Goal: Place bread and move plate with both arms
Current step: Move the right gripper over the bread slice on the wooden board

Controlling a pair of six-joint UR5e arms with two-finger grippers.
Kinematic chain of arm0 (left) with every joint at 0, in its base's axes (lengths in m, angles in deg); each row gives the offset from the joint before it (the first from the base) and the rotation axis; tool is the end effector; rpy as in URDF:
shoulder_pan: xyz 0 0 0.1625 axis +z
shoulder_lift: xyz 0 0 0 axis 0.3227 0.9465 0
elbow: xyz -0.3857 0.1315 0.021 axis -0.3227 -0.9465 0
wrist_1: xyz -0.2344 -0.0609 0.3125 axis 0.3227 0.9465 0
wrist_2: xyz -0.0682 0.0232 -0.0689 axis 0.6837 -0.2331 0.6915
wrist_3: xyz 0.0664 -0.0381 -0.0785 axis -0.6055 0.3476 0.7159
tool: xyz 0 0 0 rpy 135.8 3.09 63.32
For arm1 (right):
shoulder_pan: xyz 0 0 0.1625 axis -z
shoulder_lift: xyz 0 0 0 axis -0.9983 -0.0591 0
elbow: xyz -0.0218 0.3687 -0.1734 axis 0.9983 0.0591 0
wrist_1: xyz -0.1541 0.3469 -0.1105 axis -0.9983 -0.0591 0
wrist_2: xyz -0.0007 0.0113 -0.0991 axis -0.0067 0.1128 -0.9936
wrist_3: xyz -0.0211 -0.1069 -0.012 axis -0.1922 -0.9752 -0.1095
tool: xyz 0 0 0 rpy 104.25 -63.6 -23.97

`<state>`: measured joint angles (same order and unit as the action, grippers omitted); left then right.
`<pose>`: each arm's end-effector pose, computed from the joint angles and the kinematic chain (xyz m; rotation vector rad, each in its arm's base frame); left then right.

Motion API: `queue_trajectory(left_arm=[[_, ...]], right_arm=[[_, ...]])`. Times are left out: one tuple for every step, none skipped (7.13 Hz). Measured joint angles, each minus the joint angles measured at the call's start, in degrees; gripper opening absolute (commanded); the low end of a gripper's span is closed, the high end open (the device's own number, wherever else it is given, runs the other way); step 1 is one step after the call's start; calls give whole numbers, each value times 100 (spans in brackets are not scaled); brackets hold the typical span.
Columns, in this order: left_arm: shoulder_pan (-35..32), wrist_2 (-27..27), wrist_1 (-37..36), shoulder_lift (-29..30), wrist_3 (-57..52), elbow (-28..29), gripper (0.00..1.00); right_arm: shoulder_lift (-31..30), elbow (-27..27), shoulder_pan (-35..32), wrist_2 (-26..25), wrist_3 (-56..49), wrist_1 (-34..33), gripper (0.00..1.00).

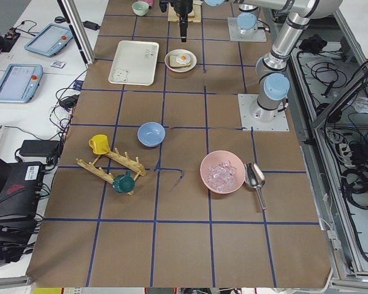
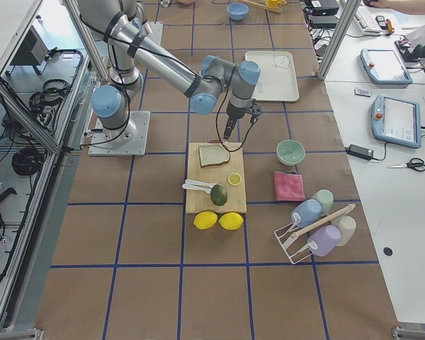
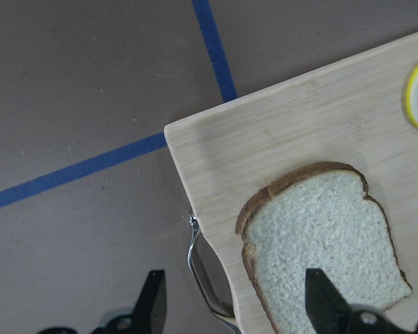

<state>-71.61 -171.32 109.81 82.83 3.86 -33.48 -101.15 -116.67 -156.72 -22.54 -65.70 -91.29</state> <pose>-0.1386 -0.4337 0.4985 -0.0019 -3.1237 -0.0648 -0.0578 -0.5064 0.2359 -0.5128 -2.9725 -0.2376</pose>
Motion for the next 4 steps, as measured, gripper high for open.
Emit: queue_trajectory(left_arm=[[0, 3, 0, 0, -2, 0, 100], [0, 4, 0, 0, -4, 0, 100], [0, 5, 0, 0, -2, 0, 100], [0, 3, 0, 0, -3, 0, 100]], right_arm=[[148, -22, 21, -85, 73, -112, 74], [279, -29, 28, -147, 179, -170, 70], [374, -33, 30, -186, 250, -196, 69], [446, -35, 31, -242, 283, -208, 69]])
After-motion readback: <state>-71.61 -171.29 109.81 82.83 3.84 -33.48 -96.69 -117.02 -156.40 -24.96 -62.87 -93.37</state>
